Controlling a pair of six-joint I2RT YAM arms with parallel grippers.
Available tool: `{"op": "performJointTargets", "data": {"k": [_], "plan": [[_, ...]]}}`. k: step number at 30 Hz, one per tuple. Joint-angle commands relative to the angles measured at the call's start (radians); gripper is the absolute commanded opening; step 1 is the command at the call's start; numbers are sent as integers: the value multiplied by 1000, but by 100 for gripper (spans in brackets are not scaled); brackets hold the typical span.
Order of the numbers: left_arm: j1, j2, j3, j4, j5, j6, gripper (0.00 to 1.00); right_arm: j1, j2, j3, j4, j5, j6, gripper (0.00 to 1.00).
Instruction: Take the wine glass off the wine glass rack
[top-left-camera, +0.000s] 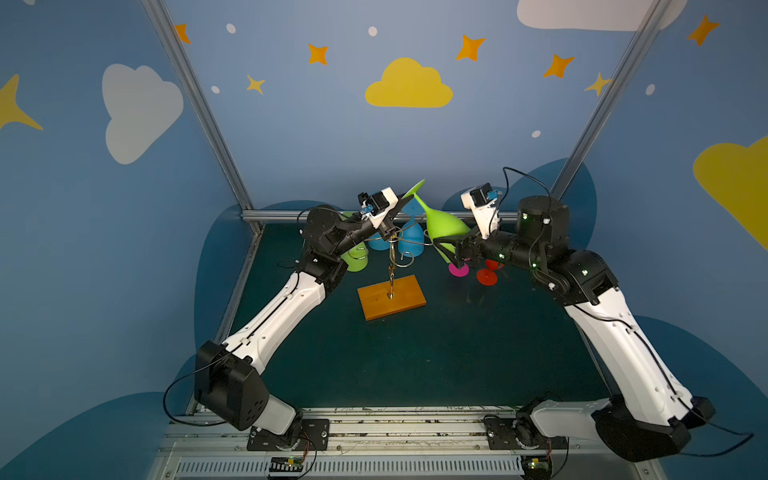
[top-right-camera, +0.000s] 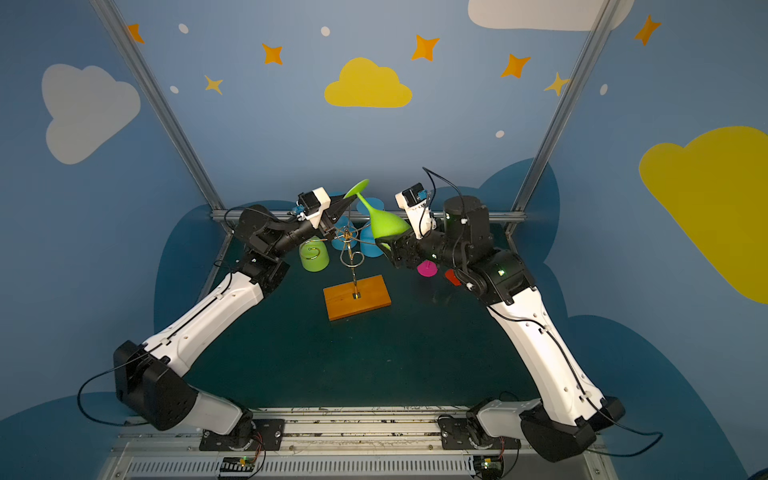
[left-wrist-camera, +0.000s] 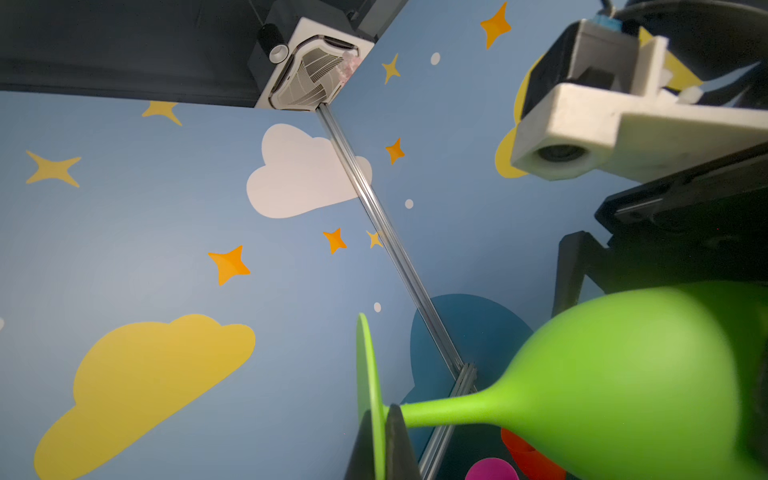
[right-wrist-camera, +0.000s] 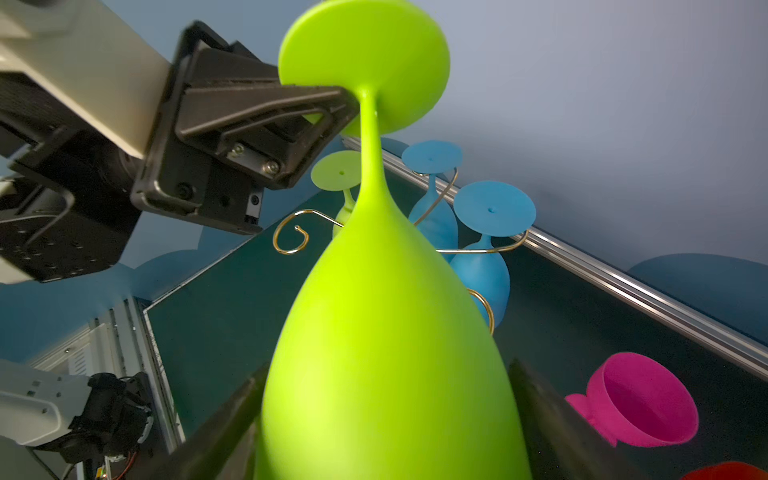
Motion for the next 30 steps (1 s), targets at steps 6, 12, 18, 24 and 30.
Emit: {"op": "performJointTargets", "data": {"k": [6, 12, 18, 24, 30], "plan": [[2, -59, -46, -17, -93, -248, 3, -131, -218, -218, 268, -147, 150, 84], [3, -65, -59, 2, -85, -304, 3, -184, -337, -346, 332, -127, 203, 82], [4, -66, -57, 5, -81, -329, 3, -190, -348, -384, 338, -102, 222, 73], [4, -70, -62, 5, -80, -338, 3, -191, -314, -380, 367, -103, 234, 69], [5, -69, -67, 10, -75, -354, 3, -191, -266, -370, 415, -119, 252, 63]]}}
